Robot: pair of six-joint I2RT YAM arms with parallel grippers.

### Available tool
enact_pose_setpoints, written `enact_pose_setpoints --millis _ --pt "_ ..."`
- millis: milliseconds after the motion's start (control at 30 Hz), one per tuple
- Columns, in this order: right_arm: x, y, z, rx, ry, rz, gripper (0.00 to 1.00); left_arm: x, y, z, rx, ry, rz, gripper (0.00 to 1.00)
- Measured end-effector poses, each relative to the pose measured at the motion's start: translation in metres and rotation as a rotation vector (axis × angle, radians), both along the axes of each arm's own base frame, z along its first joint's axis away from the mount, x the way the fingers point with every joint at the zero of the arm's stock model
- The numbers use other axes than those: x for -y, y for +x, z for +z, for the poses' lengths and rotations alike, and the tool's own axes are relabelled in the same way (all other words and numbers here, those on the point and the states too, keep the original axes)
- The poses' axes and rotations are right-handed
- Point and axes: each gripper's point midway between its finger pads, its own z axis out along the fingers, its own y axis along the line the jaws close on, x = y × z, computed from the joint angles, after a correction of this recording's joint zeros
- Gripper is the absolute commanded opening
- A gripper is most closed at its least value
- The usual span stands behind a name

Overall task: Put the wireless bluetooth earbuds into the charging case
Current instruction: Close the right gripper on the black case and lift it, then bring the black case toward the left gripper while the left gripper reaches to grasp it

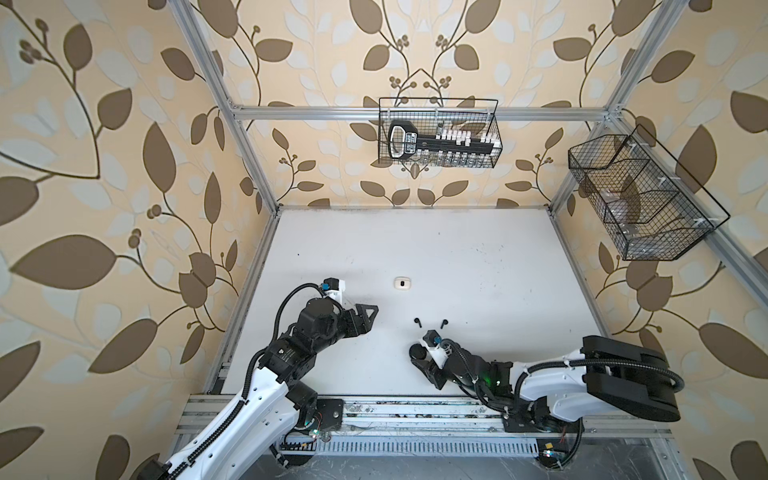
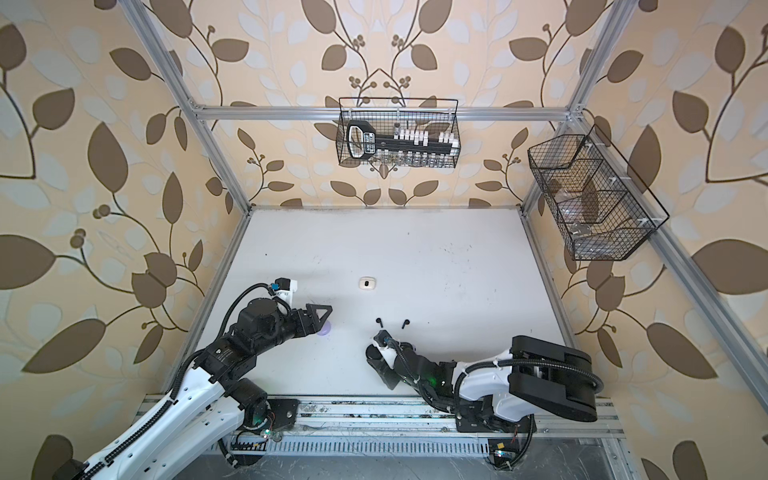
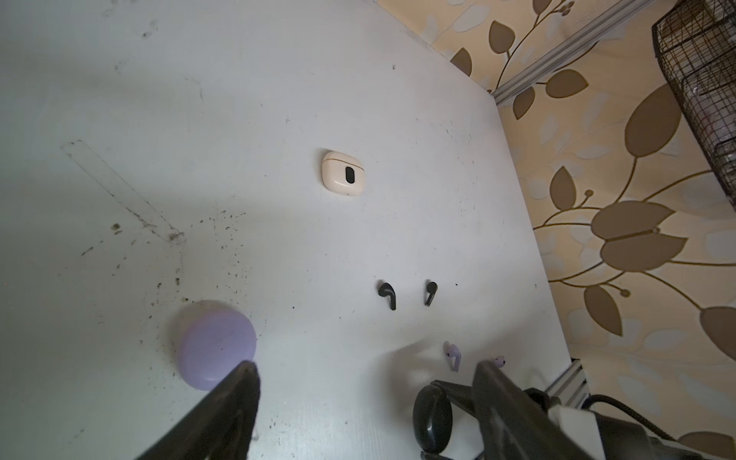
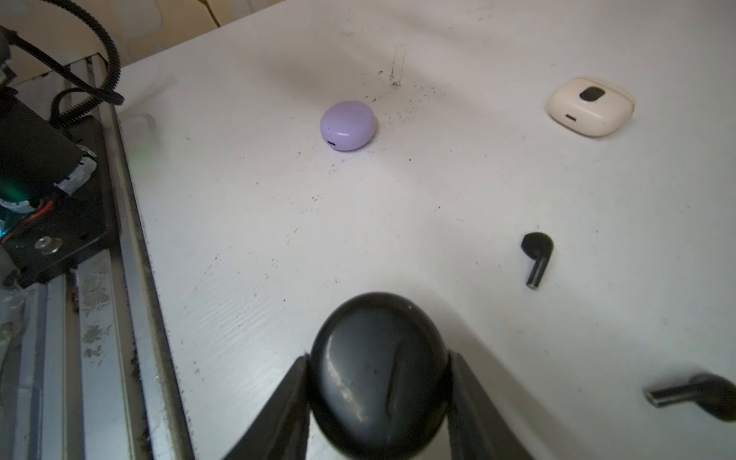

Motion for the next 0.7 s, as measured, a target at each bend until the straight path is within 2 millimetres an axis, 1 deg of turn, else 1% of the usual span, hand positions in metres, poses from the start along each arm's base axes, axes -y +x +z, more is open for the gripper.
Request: enact_pose_setpoints --millis 67,200,300,400,467,567,700 --pt "0.001 0.004 0.008 0.020 0.014 -0.004 0.43 0.000 -0.001 0.002 -0.017 -0.032 0.016 0.98" --pt "0.008 0.014 0.018 0.051 0.030 -0.025 0.43 0.001 -0.002 0.011 -0.016 -0.118 0.044 0.99" --pt "0.009 0.018 0.024 0.070 0.037 -0.027 0.43 0.004 -0.006 0.016 -0.016 -0.151 0.031 0.95" --pt "0.009 0.017 0.026 0.089 0.032 -0.015 0.41 0.008 -0.008 0.016 -0.034 -0.167 0.011 0.93" --pt "0.009 0.018 0.027 0.099 0.026 -0.010 0.41 0.012 -0.010 0.014 -0.053 -0.178 -0.008 0.90" --pt "0.007 0.018 0.030 0.117 0.029 -0.003 0.40 0.023 -0.009 0.011 -0.083 -0.197 -0.054 0.84" --pt "0.004 0.018 0.036 0.139 0.045 0.014 0.39 0.039 -0.007 0.006 -0.115 -0.228 -0.120 0.82"
